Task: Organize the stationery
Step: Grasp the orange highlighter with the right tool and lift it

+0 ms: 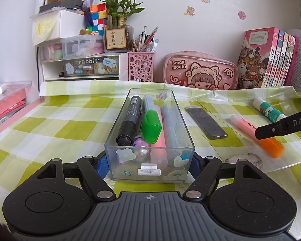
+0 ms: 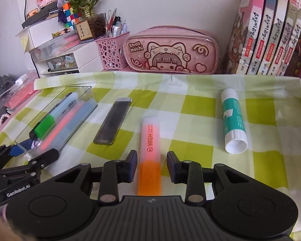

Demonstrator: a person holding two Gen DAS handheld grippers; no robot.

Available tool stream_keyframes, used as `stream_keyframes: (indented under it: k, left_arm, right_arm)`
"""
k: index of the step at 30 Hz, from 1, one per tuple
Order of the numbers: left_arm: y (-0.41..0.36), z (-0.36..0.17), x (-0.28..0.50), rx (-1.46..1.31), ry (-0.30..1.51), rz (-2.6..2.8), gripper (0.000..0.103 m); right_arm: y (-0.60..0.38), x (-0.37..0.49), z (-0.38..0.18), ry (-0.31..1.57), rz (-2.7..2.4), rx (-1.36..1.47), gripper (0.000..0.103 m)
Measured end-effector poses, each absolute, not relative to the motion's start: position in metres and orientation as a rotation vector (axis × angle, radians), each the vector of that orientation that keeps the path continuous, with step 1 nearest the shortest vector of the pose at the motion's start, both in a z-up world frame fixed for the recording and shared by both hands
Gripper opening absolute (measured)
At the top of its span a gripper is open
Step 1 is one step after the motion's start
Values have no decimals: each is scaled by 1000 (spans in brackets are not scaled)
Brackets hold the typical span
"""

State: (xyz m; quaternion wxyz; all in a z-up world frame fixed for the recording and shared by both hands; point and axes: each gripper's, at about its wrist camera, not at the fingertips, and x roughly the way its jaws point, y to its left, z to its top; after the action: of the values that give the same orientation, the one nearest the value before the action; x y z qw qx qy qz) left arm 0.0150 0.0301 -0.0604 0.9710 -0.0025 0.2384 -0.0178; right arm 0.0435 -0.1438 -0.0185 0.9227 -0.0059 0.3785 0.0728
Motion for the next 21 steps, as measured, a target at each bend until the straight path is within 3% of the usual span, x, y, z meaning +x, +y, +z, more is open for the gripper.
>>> stream_keyframes:
  k: [7,21]
  left_arm:
    - [30,-61,15,-5,482,-36,73]
    - [30,-60,15,-4,483,-36,73]
  right_arm:
    - [-129,54,-22,781,121,-79,48]
    - [-134,59,-7,805,172,186,48]
